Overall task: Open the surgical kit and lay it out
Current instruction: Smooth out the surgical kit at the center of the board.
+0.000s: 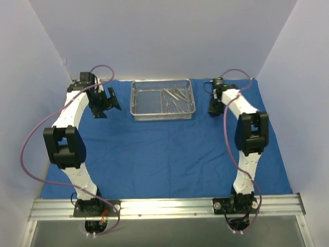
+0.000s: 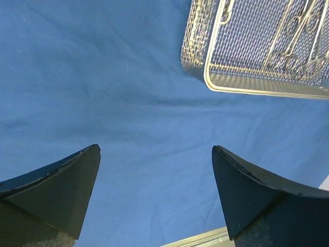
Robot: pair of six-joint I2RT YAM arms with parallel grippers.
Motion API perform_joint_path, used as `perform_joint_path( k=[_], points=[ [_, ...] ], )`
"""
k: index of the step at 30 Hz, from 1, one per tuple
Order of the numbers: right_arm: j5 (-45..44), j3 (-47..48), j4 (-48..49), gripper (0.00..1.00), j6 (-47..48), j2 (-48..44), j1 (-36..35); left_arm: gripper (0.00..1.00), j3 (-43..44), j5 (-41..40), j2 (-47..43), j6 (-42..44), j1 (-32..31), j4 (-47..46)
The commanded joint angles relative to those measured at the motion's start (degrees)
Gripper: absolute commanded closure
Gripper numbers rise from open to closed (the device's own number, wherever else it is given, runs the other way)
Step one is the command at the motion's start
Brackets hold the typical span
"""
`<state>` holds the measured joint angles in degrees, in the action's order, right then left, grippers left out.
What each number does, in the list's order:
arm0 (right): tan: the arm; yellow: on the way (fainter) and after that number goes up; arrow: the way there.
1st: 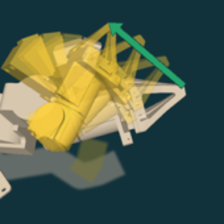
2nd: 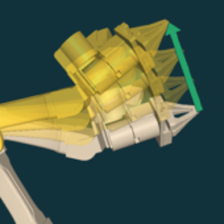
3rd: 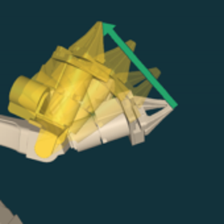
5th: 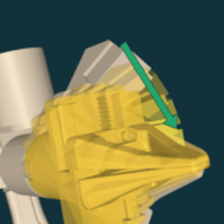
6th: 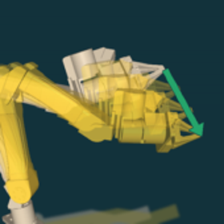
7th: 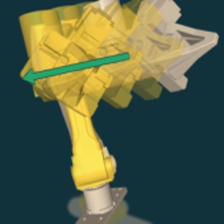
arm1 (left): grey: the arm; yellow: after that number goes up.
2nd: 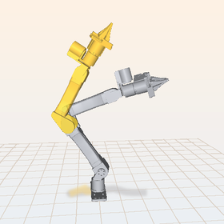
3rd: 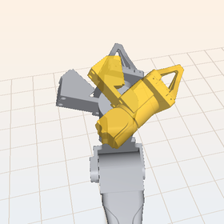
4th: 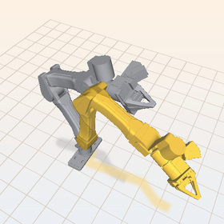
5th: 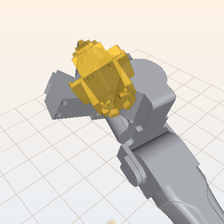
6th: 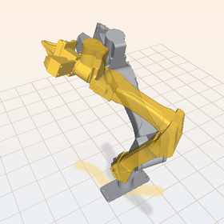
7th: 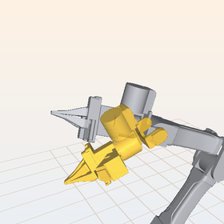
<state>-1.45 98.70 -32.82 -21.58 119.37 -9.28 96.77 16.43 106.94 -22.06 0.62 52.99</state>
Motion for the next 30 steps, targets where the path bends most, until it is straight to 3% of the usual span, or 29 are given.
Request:
perform_joint_path(
  k=[1,4,6,16,21,25,28,30],
  points=[
    [-1.1,-10.9,-0.3,0.97,-4.3,-10.4,11.2,0.0,-1.8,2.1,-2.8,-0.1,0.7,-0.4],
    [-1.1,-21.9,1.7,1.0,-3.6,-15.0,14.8,0.0,-4.0,2.7,-4.4,0.2,1.0,-2.8],
    [-1.0,-28.1,3.6,1.0,-3.2,-16.3,17.4,0.06,-5.4,3.9,-4.8,-0.1,1.2,-3.2],
    [-3.1,-38.1,4.3,1.0,-2.9,-13.5,23.2,0.1,-3.3,4.6,-3.0,-0.3,2.1,-1.0],
    [-6.3,-36.7,1.3,1.0,-2.7,-16.3,24.6,0.1,-4.4,4.1,-4.3,0.4,3.2,-1.3],
    [-3.5,-31.2,1.2,1.0,0.2,-17.8,22.8,0.09,-4.8,4.0,-3.9,0.9,4.1,-0.9],
    [-1.8,-23.0,0.3,0.95,1.2,-17.5,18.9,0.03,-3.8,3.0,-3.3,1.4,4.1,0.7],
    [-1.4,-15.3,0.2,0.83,2.3,-16.8,13.3,0.06,-2.8,1.2,-3.4,2.0,4.1,1.0]
  ],
)
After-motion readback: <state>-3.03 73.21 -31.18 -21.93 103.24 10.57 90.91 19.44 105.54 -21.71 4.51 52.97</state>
